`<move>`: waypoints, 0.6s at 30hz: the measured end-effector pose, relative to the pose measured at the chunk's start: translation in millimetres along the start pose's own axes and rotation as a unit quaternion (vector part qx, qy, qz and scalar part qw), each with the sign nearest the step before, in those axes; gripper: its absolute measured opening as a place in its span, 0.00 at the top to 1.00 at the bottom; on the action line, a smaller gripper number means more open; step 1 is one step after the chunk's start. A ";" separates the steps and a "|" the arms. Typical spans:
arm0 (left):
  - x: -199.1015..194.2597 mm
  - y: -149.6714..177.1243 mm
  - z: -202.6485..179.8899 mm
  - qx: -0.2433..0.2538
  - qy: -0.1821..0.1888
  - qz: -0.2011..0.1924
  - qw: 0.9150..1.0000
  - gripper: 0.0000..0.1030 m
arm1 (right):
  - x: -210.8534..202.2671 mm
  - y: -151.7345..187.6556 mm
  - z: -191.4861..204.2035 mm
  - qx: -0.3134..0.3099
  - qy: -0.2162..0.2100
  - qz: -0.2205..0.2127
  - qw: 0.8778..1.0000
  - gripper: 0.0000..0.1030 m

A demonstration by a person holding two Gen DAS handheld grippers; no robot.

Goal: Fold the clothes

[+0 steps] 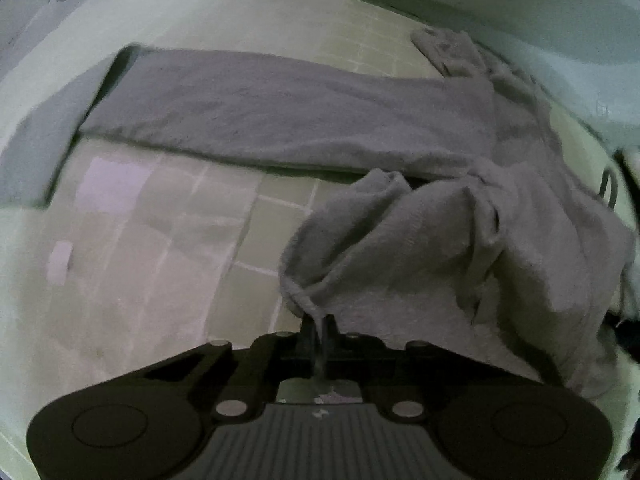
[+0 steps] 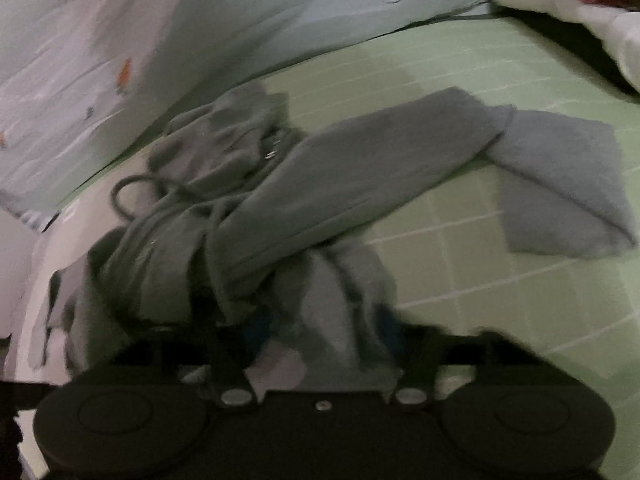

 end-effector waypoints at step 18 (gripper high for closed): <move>-66.1 32.8 49.6 0.012 -0.021 -0.052 0.998 0.69 | -87.3 64.5 27.2 -0.042 -0.002 0.000 0.999 0.55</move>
Point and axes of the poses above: each gripper's, at about its wrist camera, not at the fingertips, and x roughly the way its jaws point, z to its left, y to its underside, the point moved 7 cm from there along x, roughly the way its jaws point, and after that the axes turned 8 degrees about -z, right-handed, at the moved point
